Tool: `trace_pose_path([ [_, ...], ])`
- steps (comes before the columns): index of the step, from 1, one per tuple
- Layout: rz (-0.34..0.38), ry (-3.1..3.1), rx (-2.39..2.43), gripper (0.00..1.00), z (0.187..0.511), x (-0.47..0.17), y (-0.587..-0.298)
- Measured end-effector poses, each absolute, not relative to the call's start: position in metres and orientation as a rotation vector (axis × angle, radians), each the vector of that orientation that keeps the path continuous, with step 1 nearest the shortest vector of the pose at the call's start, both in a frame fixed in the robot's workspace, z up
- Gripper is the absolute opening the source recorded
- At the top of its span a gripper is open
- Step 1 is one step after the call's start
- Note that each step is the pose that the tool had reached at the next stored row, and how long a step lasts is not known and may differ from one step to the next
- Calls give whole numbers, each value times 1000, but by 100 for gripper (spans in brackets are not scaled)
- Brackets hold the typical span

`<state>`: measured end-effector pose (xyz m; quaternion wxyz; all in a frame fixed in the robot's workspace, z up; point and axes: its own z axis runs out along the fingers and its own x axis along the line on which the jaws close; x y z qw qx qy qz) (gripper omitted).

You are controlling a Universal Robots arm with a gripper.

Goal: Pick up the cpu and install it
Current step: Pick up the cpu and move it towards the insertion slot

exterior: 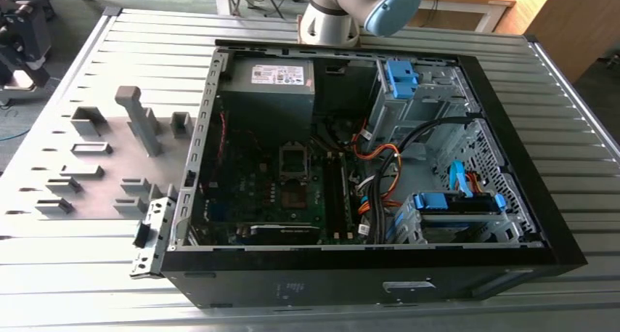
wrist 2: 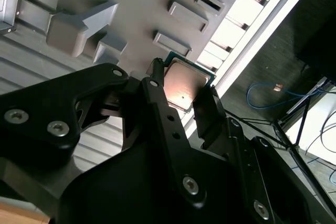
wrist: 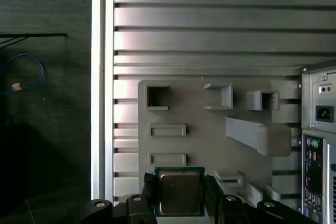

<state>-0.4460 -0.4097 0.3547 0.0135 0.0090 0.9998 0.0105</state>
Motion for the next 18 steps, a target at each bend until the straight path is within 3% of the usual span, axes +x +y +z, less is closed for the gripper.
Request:
trace_pose_path([
  [18,33,3114,28,47,366,-442,-410],
])
